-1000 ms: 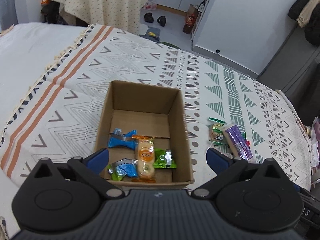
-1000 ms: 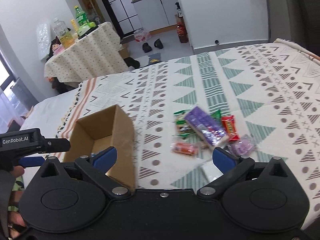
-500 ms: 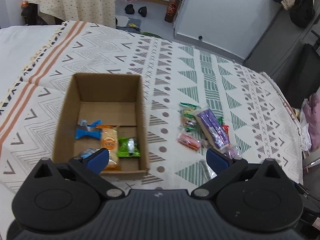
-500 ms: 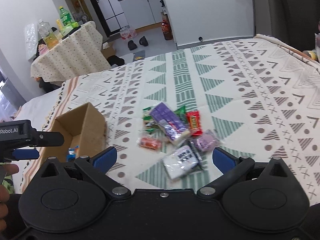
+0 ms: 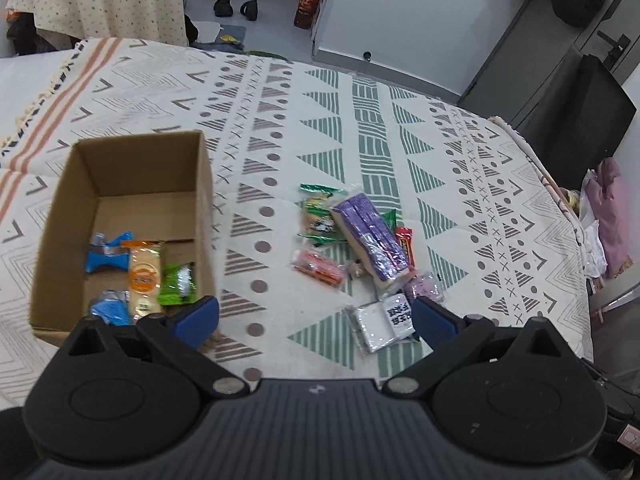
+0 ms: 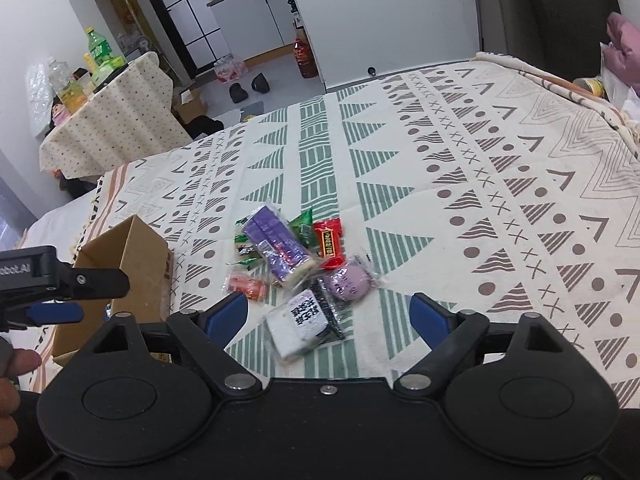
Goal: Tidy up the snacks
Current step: 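Move both tools back over the remaining snack pile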
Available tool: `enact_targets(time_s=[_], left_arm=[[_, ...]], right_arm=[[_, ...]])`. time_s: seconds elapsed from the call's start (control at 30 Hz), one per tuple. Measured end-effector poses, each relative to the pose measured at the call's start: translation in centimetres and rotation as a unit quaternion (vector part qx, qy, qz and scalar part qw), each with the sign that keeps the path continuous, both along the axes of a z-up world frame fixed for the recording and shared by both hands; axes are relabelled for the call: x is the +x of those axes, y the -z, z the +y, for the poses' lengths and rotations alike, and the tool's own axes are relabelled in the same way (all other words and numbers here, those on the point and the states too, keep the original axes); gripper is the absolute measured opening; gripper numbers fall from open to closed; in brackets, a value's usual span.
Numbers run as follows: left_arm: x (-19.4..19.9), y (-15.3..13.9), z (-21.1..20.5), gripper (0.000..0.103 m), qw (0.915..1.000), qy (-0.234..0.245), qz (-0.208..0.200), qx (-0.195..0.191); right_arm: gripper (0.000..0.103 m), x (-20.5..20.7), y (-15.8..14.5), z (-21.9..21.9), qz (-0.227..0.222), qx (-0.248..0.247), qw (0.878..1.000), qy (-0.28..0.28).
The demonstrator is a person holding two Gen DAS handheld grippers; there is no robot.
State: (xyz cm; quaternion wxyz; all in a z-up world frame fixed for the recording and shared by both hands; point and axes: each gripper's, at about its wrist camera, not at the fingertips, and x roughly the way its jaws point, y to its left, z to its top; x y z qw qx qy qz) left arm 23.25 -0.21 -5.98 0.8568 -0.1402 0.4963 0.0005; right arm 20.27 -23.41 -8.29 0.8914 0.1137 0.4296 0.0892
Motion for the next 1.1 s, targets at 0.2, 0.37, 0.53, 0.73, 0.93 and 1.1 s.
enact_targets(time_s=[0.2, 0.37, 0.53, 0.73, 0.93, 1.1], left_arm=[[0.7, 1.3, -1.6, 0.101, 1.0, 0.001, 0.008, -0.005], [1.4, 2.6, -2.9, 0.1, 0.9997, -0.001, 0.021, -0.008], [2.3, 4.0, -4.2, 0.1, 0.9994, -0.002, 0.034, -0.009], [3.5, 5.7, -5.5, 0.097, 0.9986, -0.003, 0.051, -0.013], [4.9, 7.6, -6.6, 0.096, 0.9973, -0.007, 0.071, -0.018], [6.0, 9.0, -7.6, 0.095, 0.9962, -0.005, 0.085, -0.015]], right_arm=[[0.079, 0.7, 1.1, -1.6, 0.014, 0.014, 1.0, 0.003], [0.078, 1.3, 2.0, -2.6, 0.025, 0.031, 0.999, 0.001], [0.076, 2.2, 3.1, -3.3, 0.035, 0.046, 0.998, -0.001], [0.07, 3.3, 4.6, -3.8, 0.051, 0.061, 0.997, -0.002], [0.065, 4.5, 6.2, -4.4, 0.069, 0.077, 0.995, -0.003], [0.061, 5.5, 7.4, -4.9, 0.082, 0.088, 0.993, -0.001]])
